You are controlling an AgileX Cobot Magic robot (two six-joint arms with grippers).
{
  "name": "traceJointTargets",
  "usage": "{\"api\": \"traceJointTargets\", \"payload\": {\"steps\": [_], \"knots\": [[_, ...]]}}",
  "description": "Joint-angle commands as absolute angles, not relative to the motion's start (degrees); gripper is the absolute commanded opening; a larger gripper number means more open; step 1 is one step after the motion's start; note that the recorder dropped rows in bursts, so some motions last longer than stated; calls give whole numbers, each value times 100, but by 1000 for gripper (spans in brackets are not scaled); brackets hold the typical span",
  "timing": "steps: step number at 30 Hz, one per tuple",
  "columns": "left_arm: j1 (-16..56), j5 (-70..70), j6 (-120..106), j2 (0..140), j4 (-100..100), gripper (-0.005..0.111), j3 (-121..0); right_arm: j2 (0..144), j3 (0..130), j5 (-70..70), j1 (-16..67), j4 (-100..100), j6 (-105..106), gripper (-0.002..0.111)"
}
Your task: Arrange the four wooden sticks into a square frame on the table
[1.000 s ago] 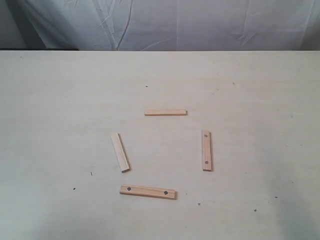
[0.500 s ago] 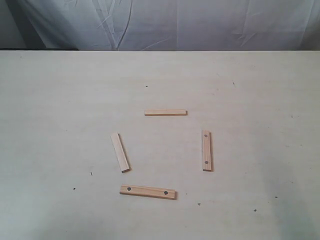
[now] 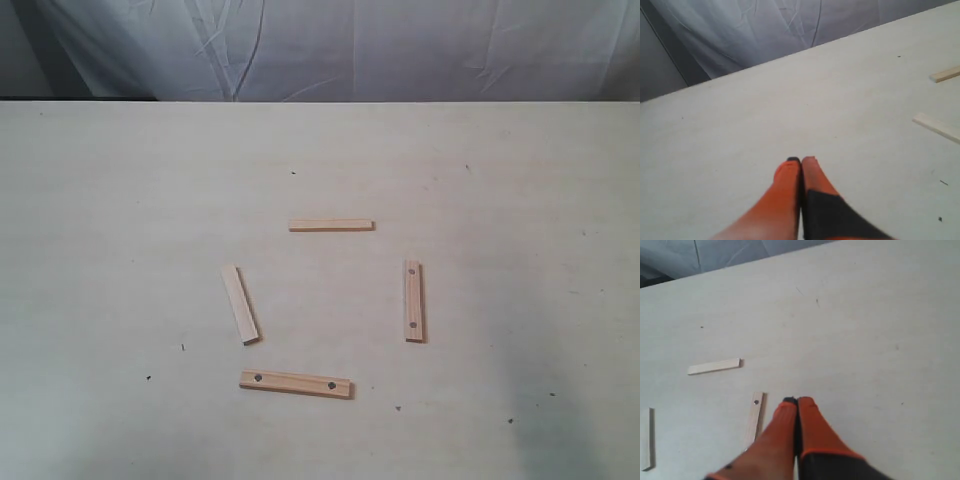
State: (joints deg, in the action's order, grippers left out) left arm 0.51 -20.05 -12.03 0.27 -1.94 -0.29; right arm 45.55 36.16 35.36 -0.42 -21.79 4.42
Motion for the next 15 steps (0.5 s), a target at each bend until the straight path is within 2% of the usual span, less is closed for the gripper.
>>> {"api": "traceJointTargets", "payload": {"steps": [1, 5, 10, 15], "knots": [[18, -807, -1217, 0, -150, 0, 0, 5493, 3812, 3759, -57, -2457, 540, -1], [18, 777, -1217, 0, -110, 0, 0, 6390, 4240, 4015, 128, -2686, 922, -1], [18, 1797, -1114, 0, -89, 0, 0, 7482, 4538, 3725, 1336, -2686, 931, -1], [18, 2560, 345, 0, -99, 0, 0, 8471, 4966, 3443, 2079, -2412, 368, -1]]}}
